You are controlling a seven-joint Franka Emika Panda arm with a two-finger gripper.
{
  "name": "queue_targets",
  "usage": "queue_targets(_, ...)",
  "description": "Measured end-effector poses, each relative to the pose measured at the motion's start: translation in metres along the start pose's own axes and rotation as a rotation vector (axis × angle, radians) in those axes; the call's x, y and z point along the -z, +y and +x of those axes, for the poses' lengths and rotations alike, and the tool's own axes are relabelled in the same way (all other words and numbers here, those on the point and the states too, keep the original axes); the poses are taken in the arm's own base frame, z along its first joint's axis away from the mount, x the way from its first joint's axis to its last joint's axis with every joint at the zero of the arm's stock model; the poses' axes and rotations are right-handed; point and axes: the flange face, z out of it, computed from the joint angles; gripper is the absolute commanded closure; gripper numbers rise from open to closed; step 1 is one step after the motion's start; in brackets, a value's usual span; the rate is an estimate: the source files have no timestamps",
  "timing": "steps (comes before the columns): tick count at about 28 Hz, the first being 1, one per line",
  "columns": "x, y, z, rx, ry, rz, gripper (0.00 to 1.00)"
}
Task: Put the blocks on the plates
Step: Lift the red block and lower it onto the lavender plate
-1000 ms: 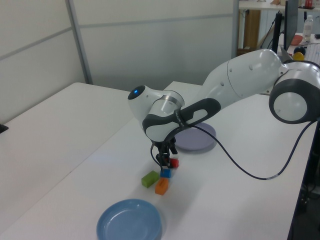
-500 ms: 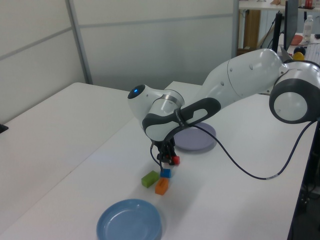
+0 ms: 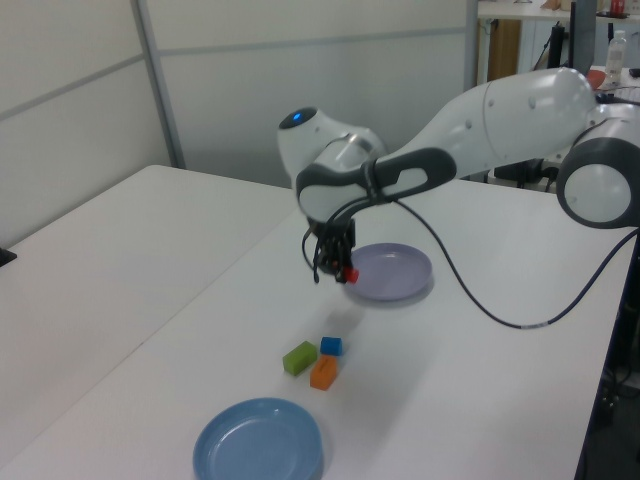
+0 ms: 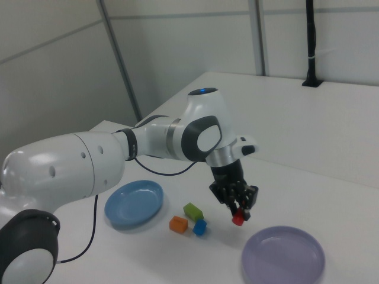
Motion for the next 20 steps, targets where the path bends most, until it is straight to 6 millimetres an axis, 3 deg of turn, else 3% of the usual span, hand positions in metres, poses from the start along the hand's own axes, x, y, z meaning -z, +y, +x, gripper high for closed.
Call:
queue_targets(4, -0.005, 0.031, -0.006, -0.046, -0.012, -0.02, 1.0)
queue_targets(8, -0.021, 0.047, -0.009, -0.069, -0.037, -0.031, 1.0)
queue_targets(17, -0.063, 0.058, -0.004, -0.079, -0.029, -0.036, 1.0)
queue_targets(20, -0.068, 0.057, -0.004, -0.078, -0.036, -0.034, 0.87)
